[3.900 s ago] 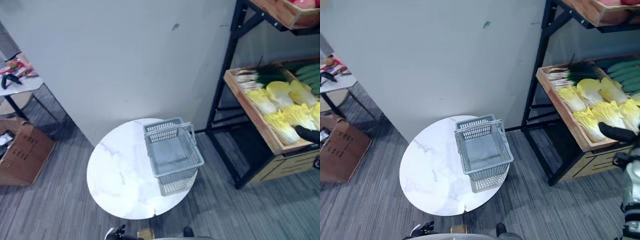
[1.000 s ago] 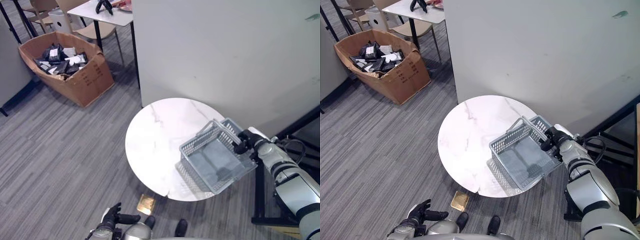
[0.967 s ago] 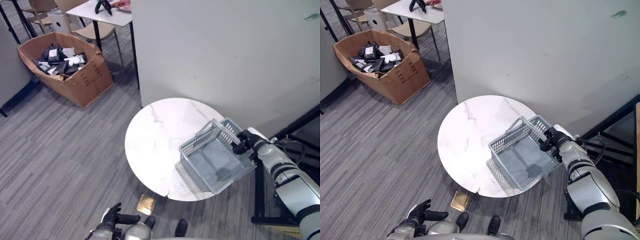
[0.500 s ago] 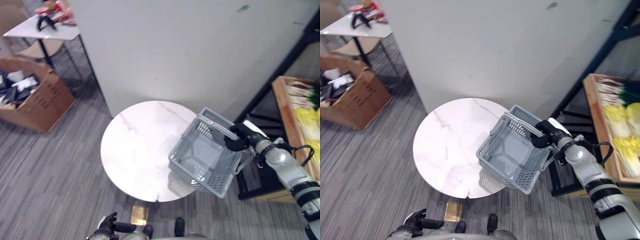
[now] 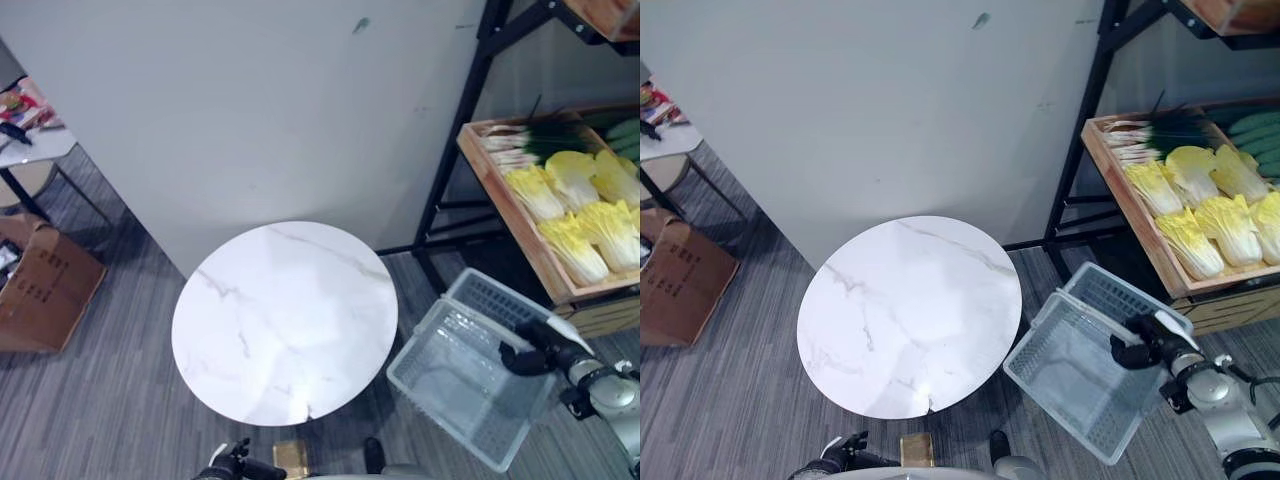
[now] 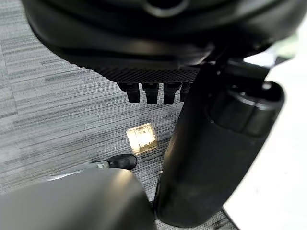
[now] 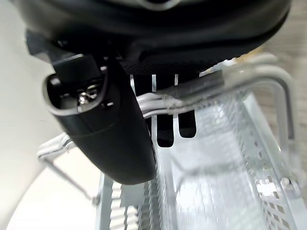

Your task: Get the vegetables into the basket

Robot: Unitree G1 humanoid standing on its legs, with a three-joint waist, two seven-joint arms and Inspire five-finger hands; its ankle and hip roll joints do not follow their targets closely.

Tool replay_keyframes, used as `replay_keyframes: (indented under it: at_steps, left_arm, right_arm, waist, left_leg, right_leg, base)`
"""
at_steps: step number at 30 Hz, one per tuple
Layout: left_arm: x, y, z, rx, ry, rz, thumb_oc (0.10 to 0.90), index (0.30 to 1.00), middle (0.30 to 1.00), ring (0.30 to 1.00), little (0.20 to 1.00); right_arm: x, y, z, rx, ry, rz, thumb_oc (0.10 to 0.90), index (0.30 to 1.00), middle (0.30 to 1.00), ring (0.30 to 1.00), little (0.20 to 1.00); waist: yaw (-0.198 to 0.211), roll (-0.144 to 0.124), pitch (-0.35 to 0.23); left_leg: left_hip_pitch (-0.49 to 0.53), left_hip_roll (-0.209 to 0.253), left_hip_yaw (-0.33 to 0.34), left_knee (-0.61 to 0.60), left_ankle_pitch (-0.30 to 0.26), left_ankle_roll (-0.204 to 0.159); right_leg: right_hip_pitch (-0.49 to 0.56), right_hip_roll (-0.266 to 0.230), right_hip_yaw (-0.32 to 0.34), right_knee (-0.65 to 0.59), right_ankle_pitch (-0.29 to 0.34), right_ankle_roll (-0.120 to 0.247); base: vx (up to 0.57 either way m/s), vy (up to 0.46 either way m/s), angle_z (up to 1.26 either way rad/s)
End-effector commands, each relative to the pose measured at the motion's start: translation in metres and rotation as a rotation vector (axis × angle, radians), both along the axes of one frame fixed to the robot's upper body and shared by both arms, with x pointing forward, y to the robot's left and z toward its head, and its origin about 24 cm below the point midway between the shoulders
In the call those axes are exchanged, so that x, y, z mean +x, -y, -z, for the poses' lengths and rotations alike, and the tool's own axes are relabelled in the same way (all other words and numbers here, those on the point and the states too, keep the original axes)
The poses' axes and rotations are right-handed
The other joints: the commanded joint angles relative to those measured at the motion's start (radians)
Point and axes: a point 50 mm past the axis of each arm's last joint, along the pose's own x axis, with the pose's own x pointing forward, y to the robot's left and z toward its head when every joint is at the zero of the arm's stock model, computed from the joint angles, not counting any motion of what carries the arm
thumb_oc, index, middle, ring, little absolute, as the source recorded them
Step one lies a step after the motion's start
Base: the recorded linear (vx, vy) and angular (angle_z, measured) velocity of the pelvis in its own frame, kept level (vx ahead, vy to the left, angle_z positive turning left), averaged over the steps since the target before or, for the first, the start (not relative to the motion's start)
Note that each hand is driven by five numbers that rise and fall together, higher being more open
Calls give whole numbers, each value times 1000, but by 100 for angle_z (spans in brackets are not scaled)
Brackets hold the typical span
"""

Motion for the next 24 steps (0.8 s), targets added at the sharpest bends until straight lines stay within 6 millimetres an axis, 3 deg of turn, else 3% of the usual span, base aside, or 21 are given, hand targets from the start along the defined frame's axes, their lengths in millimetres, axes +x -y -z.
replay_keyframes:
  at_steps: [1, 3, 4, 6, 9, 15, 24]
  left_arm:
    - [1, -5, 1, 38, -27, 87, 900, 1000, 1000, 1000, 1000]
    - [0, -5, 1, 39, -34, 86, 900, 1000, 1000, 1000, 1000]
    - [-1, -4, 1, 38, -38, 87, 900, 1000, 1000, 1000, 1000]
    - [0, -5, 1, 49, -43, 98, 900, 1000, 1000, 1000, 1000]
    - [-1, -8, 1, 65, -54, 99, 900, 1000, 1000, 1000, 1000]
    - [-4, -14, 1, 91, -67, 84, 900, 1000, 1000, 1000, 1000]
    - [5, -15, -1, 98, -39, 93, 900, 1000, 1000, 1000, 1000]
  right_arm:
    - [37, -1, -32, -11, 240, 0, 400, 300, 300, 300, 300]
    - [25, -3, -8, 2, 163, 47, 400, 300, 300, 300, 300]
    - [6, -9, 26, 26, 51, 105, 400, 300, 300, 300, 300]
    - [-20, -22, 68, 100, -83, 225, 400, 300, 300, 300, 300]
    - [-47, -35, 99, 180, -174, 370, 400, 300, 300, 300, 300]
    - [-96, -61, 134, 305, -308, 608, 400, 300, 300, 300, 300]
    - [-104, -68, 139, 371, -287, 708, 400, 300, 300, 300, 300]
  waist:
    - [24, -73, -57]
    - [21, -72, -57]
    - [21, -69, -56]
    - [20, -66, -54]
    - [20, -64, -50]
    - [19, -63, -48]
    - [-13, -62, -38]
  left_leg:
    - [-57, -9, 13, 5, 1, -45]
    - [-55, -8, 14, 5, 0, -44]
    - [-53, -9, 13, 5, 0, -42]
    - [-51, -8, 14, 5, 0, -39]
    - [-48, -8, 15, 5, -1, -37]
    - [-38, -7, 21, 5, -9, -33]
    - [-47, -7, 74, 5, -17, -29]
  right_leg:
    - [112, -45, 18, 28, -161, 81]
    - [115, -43, 19, 26, -162, 80]
    - [114, -42, 22, 26, -162, 79]
    - [115, -40, 27, 26, -162, 77]
    - [118, -39, 28, 26, -165, 76]
    - [124, -36, 33, 17, -165, 74]
    - [88, -36, 87, 11, -141, 85]
  base:
    - [-11, -12, -4]
    - [-11, -22, -6]
    - [0, 0, 0]
    - [-12, -31, -4]
    - [3, -18, -5]
    - [18, -10, -4]
    - [-3, 17, -12]
